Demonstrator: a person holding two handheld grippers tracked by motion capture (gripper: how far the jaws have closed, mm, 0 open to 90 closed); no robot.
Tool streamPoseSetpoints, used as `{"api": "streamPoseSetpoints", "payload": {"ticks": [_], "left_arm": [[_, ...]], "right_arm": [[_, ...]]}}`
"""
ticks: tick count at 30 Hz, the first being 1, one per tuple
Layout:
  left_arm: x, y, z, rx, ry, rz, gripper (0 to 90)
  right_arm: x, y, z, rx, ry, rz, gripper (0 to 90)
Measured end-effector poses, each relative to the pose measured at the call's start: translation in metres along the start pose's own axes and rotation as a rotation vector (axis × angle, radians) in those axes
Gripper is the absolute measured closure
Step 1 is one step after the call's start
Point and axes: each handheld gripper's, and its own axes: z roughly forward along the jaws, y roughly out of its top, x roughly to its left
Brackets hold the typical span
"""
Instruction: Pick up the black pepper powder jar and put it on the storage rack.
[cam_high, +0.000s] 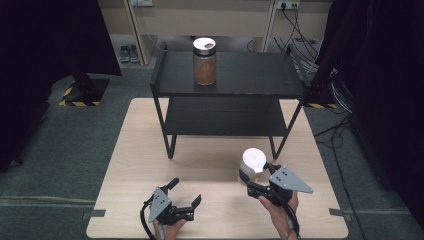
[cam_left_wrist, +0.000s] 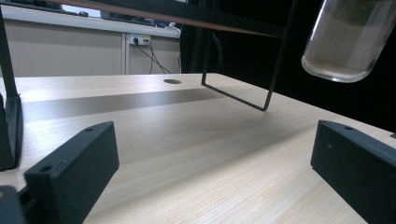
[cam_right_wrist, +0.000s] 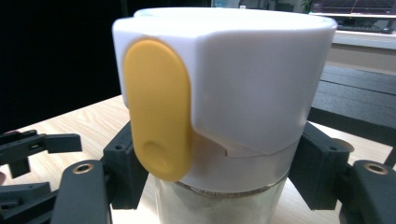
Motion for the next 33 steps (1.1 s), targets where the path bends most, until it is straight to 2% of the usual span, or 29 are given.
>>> {"api": "streamPoseSetpoints", "payload": {"ticks": [5,13,26,33], "left_arm": [[0.000,0.000,0.000,0.000,0.000,0.000,0.3],[0.000,0.000,0.000,0.000,0.000,0.000,0.3],[0.000,0.000,0.000,0.001,0.000,-0.001,0.3],[0.000,0.000,0.000,0.001,0.000,-0.001,0.3]], "right_arm": [[0.000,0.006,-0.001,-0.003,0.018,-0.001,30.8],[-0.002,0.028,-0.001,0.009,0.045,0.002,30.8],[-0.010,0.057,-0.002,-0.006,0.070,-0.001,30.8],[-0.016,0.079,0.001,-0.012,0.082,0.004,30.8]]}}
